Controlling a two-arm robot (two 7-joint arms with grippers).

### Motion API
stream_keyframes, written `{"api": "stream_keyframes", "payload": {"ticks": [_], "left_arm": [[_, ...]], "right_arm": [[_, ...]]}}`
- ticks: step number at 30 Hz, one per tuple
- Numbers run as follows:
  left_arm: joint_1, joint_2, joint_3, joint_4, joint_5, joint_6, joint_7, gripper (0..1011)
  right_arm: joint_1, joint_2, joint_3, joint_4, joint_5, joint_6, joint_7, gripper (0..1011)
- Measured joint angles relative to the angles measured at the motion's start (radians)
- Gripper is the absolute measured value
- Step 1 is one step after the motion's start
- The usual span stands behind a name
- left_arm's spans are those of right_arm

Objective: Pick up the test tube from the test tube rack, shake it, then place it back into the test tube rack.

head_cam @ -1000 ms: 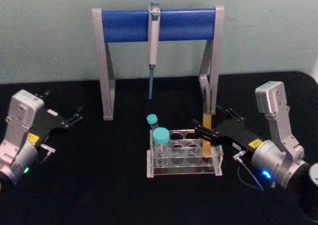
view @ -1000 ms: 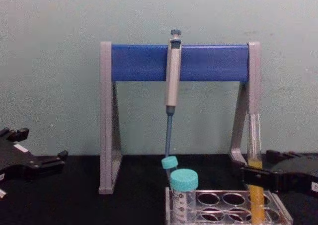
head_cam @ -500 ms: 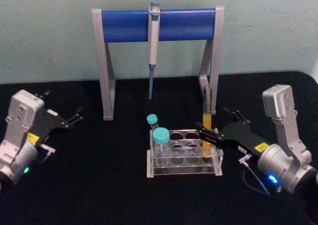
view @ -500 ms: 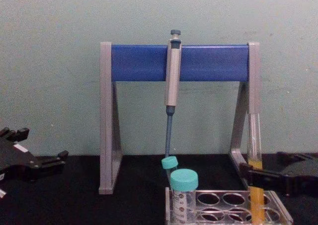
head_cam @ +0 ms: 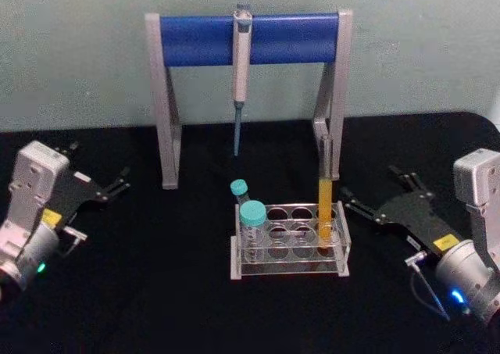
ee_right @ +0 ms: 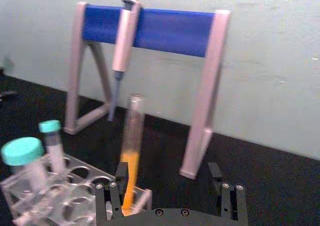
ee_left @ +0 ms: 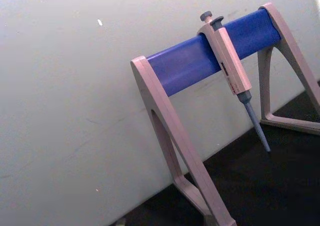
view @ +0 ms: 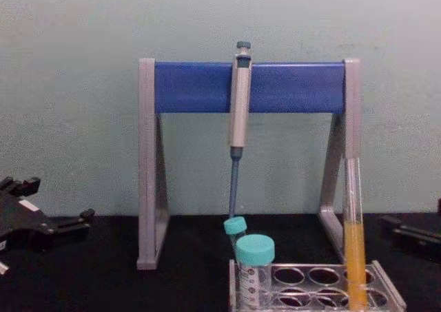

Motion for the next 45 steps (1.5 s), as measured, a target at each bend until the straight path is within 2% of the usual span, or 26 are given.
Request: {"api": "stream_keyframes", "payload": {"ticks": [8, 15, 28, 45], "left_arm": [[0.0, 0.0, 0.0, 0.0, 0.0, 0.0, 0.0, 1001], [0.0, 0.0, 0.0, 0.0, 0.0, 0.0, 0.0, 1001], [0.0, 0.0, 0.0, 0.0, 0.0, 0.0, 0.0, 1001], [0.0, 0.0, 0.0, 0.0, 0.0, 0.0, 0.0, 1001]], "right_arm": [[-0.007, -0.041, 0.018, 0.052, -0.075, -0.037, -0.068, 1000], [0.006, -0.071, 0.02, 0.108, -0.106, -0.03, -0.08, 1000], [0.02, -0.107, 0.035, 0.16, -0.138, -0.007, -0.069, 1000], [0.019, -0.104, 0.033, 0.156, -0.136, -0.008, -0.069, 1000]]}}
